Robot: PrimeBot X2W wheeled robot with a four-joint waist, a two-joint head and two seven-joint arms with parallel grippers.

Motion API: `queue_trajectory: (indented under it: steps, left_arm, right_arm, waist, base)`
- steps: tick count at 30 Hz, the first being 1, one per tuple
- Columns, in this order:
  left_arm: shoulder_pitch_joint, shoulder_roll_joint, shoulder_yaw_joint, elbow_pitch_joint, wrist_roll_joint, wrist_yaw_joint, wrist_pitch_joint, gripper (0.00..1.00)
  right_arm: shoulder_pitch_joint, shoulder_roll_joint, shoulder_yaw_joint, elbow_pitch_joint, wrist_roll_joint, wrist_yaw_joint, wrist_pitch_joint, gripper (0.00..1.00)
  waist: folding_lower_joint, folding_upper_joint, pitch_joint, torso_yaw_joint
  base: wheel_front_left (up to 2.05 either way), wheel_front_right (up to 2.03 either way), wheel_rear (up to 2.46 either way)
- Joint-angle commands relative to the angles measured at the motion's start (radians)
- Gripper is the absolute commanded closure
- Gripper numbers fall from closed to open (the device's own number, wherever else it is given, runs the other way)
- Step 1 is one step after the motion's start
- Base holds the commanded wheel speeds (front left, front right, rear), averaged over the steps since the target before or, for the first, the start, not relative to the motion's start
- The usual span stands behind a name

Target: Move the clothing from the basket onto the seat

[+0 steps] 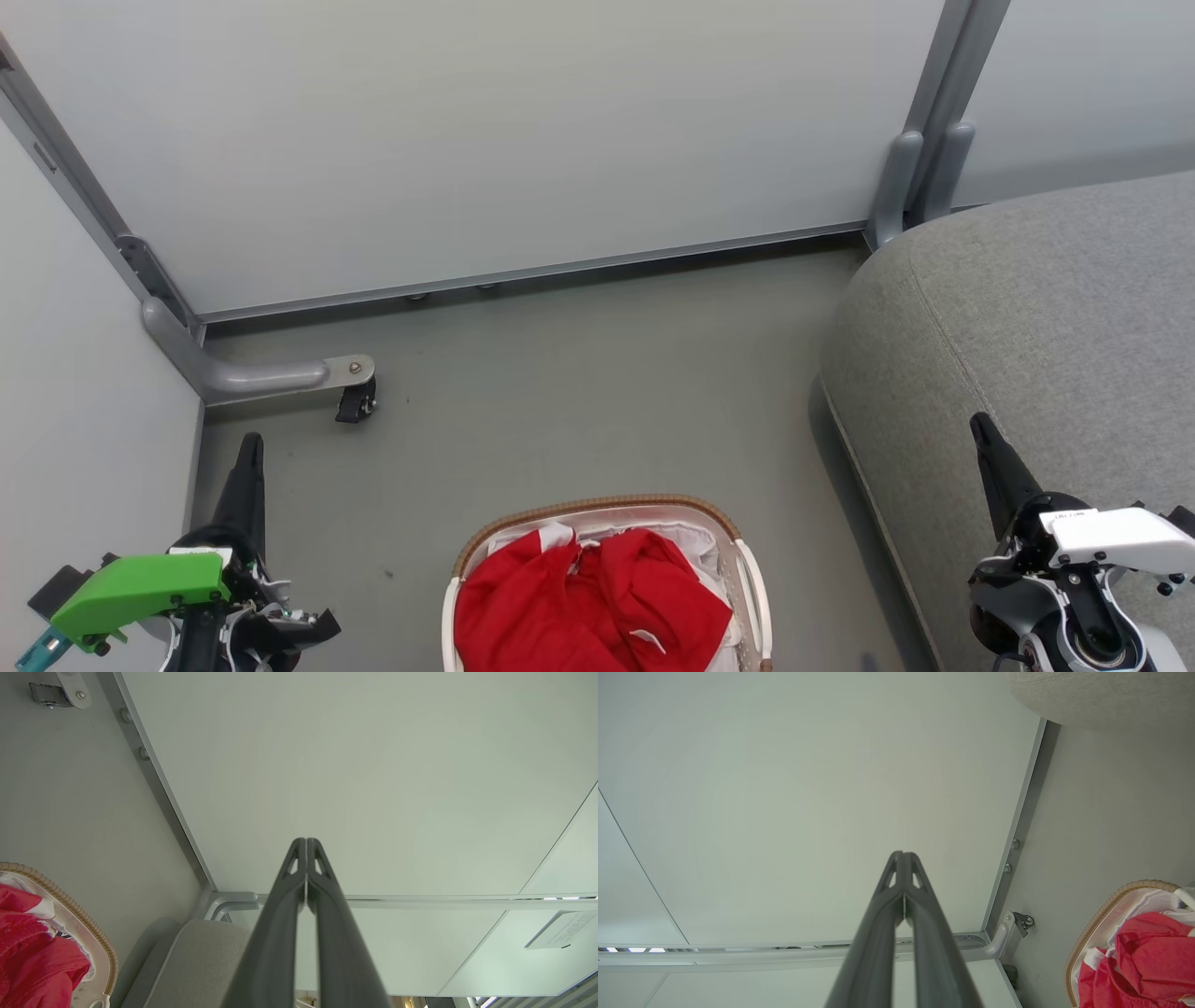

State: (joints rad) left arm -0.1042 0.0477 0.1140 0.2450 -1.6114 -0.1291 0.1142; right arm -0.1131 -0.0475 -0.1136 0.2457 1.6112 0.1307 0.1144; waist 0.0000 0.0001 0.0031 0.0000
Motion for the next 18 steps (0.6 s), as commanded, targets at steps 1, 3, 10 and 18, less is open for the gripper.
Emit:
queue_trajectory:
  steps: [1, 3, 10, 18]
  left_arm:
    - [-0.010, 0.005, 0.002, -0.001, -0.003, -0.005, 0.002, 1.00]
    - [-0.010, 0.005, 0.002, -0.001, -0.003, -0.005, 0.002, 1.00]
    - [-0.010, 0.005, 0.002, -0.001, -0.003, -0.005, 0.002, 1.00]
    - [0.032, -0.007, -0.009, 0.044, 0.001, 0.000, -0.004, 0.00]
  right_arm:
    - [0.010, -0.006, -0.001, -0.003, 0.003, 0.000, 0.002, 1.00]
    - [0.010, -0.006, -0.001, -0.003, 0.003, 0.000, 0.002, 1.00]
    - [0.011, -0.006, -0.001, -0.003, 0.003, 0.000, 0.002, 1.00]
    - [0.022, 0.015, 0.005, 0.041, -0.002, 0.000, -0.004, 0.00]
  waist:
    - [0.0000, -0.0001, 0.000, 0.000]
    - [0.0000, -0.0001, 0.000, 0.000]
    - [0.0000, -0.0001, 0.000, 0.000]
    - [0.0000, -0.0001, 0.001, 0.000]
  base:
    - [0.00, 0.00, 0.00]
    - [0.00, 0.00, 0.00]
    - [0.00, 0.00, 0.00]
    - [0.00, 0.00, 0.00]
